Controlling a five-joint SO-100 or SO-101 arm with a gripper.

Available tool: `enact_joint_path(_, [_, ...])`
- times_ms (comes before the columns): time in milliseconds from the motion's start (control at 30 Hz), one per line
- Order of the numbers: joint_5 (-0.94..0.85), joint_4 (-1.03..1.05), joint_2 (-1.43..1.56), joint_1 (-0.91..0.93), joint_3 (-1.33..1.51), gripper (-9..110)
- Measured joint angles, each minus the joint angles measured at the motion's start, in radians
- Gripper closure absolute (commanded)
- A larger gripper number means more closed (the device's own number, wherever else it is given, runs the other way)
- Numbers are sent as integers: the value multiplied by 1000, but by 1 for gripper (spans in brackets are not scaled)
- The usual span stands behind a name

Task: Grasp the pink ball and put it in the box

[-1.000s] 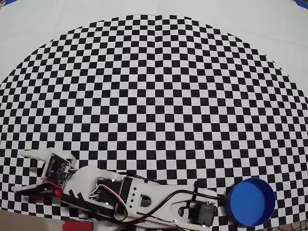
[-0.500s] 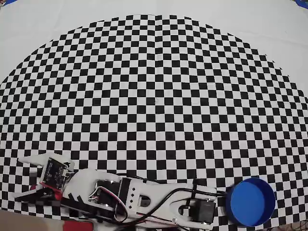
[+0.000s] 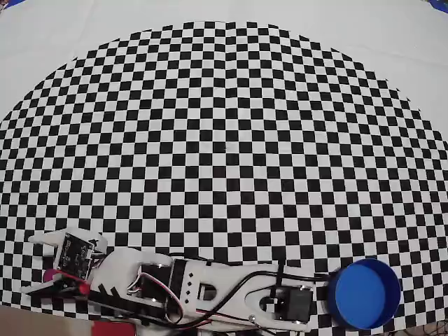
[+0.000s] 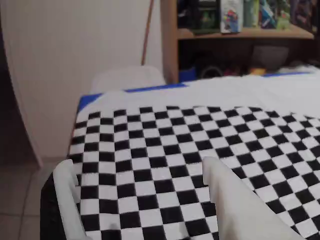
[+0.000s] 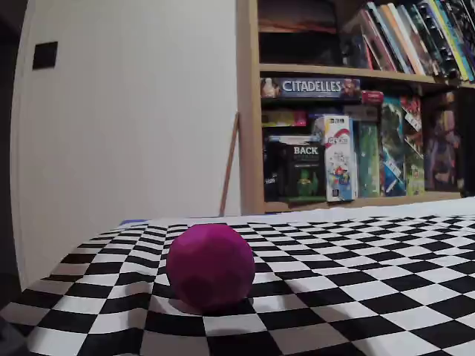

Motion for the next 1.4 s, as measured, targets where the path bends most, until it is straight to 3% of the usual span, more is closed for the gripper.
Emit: enact_joint_path(1400, [0, -29, -379, -34, -120, 72])
